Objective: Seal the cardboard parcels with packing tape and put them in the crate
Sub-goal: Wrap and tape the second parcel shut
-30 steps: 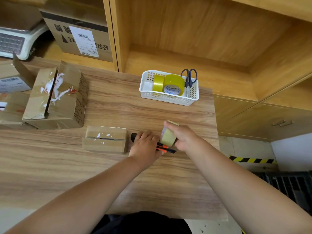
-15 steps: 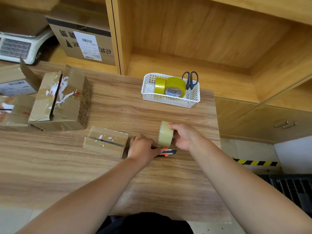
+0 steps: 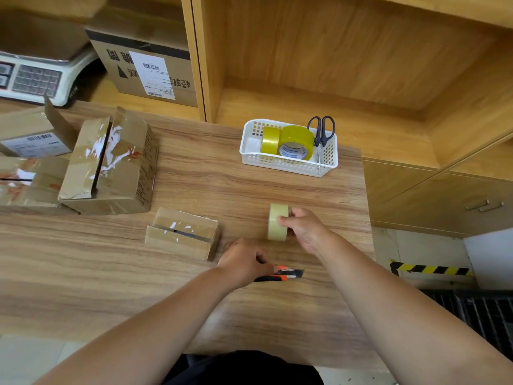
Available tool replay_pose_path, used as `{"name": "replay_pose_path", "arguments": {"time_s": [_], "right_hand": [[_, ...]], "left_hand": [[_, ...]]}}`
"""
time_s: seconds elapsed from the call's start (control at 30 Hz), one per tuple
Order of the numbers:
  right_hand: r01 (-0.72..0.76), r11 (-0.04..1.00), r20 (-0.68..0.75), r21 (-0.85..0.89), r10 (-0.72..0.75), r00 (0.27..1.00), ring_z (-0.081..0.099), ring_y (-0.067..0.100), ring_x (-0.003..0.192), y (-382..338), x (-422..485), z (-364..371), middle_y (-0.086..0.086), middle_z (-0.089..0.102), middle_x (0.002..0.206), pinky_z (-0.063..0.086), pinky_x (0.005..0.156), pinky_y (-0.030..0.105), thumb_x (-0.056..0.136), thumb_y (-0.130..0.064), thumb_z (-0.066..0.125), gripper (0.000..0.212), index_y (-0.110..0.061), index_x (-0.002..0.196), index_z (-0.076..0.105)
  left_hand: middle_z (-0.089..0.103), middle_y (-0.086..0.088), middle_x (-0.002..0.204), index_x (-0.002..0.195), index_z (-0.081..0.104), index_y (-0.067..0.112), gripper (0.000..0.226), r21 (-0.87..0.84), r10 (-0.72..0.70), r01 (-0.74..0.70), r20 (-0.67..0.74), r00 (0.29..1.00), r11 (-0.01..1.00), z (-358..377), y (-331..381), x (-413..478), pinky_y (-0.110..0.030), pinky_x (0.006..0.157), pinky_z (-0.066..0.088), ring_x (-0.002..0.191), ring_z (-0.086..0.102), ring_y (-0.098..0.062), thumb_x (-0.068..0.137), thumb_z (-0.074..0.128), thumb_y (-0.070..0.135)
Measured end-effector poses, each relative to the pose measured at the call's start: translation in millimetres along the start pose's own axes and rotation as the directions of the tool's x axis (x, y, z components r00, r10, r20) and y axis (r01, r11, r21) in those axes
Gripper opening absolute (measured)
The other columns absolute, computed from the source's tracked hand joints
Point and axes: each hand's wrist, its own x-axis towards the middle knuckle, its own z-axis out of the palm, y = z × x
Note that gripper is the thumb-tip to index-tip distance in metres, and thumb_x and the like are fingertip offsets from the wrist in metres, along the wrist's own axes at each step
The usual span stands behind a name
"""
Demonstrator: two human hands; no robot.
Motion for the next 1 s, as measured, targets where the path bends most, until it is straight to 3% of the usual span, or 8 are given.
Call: {"name": "replay_pose_path", "arguments": {"time_s": [0.1,0.23,0.37,0.57,0.7,0.77,0.83,1.0], "right_hand": [[0.016,0.999,0.006,0.034,-0.016,1.0,0.061,0.019,0.084,4.9,1.2,-1.5,0.003,0.066,0.088,0.048,0.078,0.032,0.086,-0.001,0.064,0.014,-0.014,0.09,0.062],[0.01,0.996,0.003,0.09,-0.011,1.0,0.061,0.02,0.082,9.7,-1.1,-2.9,0.003,0.066,0.085,0.047,0.082,0.037,0.085,0.0,0.064,0.014,-0.013,0.087,0.06],[0.022,0.989,-0.021,0.148,-0.019,1.0,0.064,0.022,0.088,10.1,-7.9,-13.5,0.006,0.069,0.091,0.05,0.088,0.038,0.088,-0.005,0.063,0.009,-0.012,0.094,0.064],[0.04,0.978,-0.335,0.204,0.031,0.942,0.065,0.032,0.092,46.6,-34.6,-8.9,0.013,0.068,0.094,0.048,0.078,0.04,0.096,-0.031,0.05,0.021,-0.014,0.091,0.061],[0.046,0.961,-0.204,0.274,0.011,0.979,0.066,0.022,0.077,70.4,-71.7,19.2,0.011,0.071,0.087,0.049,0.071,0.034,0.101,-0.041,0.037,0.044,-0.006,0.097,0.063],[0.058,0.974,-0.071,0.22,-0.043,0.997,0.063,0.019,0.077,73.6,-83.9,29.9,0.005,0.069,0.081,0.049,0.074,0.031,0.096,-0.038,0.053,0.03,-0.01,0.091,0.062],[0.073,0.966,-0.074,0.247,-0.056,0.996,0.058,0.02,0.073,74.9,-87.0,36.2,0.007,0.064,0.076,0.048,0.07,0.027,0.078,-0.029,0.067,0.023,-0.009,0.087,0.059],[0.074,0.961,-0.213,0.267,-0.016,0.977,0.059,0.021,0.064,72.1,-87.1,35.3,0.014,0.061,0.071,0.051,0.061,0.029,0.091,-0.008,0.06,0.009,-0.002,0.083,0.059]], "left_hand": [[0.055,0.012,0.055,0.062,0.066,0.027,0.022,-0.087,-0.039,0.041,0.027,0.999,0.995,-3.9,-2.2,0.6,-0.017,0.044,0.031,0.049,0.045,-0.001,0.077,0.075,0.041],[0.061,0.012,0.065,0.069,0.066,0.027,0.015,-0.249,-0.121,0.136,0.075,0.99,0.959,-2.8,-8.2,4.8,-0.017,0.054,0.039,0.06,0.053,-0.002,0.076,0.077,0.033],[0.062,0.005,0.069,0.076,0.068,0.018,0.008,-0.504,-0.161,0.218,0.154,0.975,0.836,-1.8,-7.5,9.4,-0.015,0.058,0.041,0.062,0.054,-0.005,0.08,0.075,0.018],[0.064,-0.002,0.065,0.078,0.065,0.016,0.01,-0.713,-0.272,0.371,0.255,0.928,0.596,-3.2,7.0,16.5,-0.02,0.05,0.046,0.052,0.057,-0.012,0.083,0.072,0.016],[0.064,-0.001,0.062,0.073,0.063,0.017,0.014,-0.763,-0.302,0.376,0.246,0.921,0.526,3.4,16.6,23.0,-0.025,0.056,0.045,0.058,0.057,-0.017,0.083,0.073,0.017],[0.065,-0.005,0.065,0.075,0.063,0.015,0.013,-0.796,-0.314,0.388,0.262,0.913,0.464,7.0,22.3,24.1,-0.029,0.06,0.049,0.061,0.059,-0.02,0.082,0.073,0.014],[0.064,-0.01,0.067,0.078,0.062,0.013,0.011,-0.804,-0.332,0.421,0.296,0.896,0.419,9.1,25.7,25.3,-0.033,0.058,0.051,0.061,0.06,-0.024,0.083,0.073,0.014],[0.066,-0.011,0.074,0.085,0.068,0.007,0.021,-0.837,-0.404,0.488,0.368,0.838,0.249,14.1,32.3,31.1,-0.037,0.06,0.054,0.065,0.064,-0.027,0.081,0.074,0.027]]}}
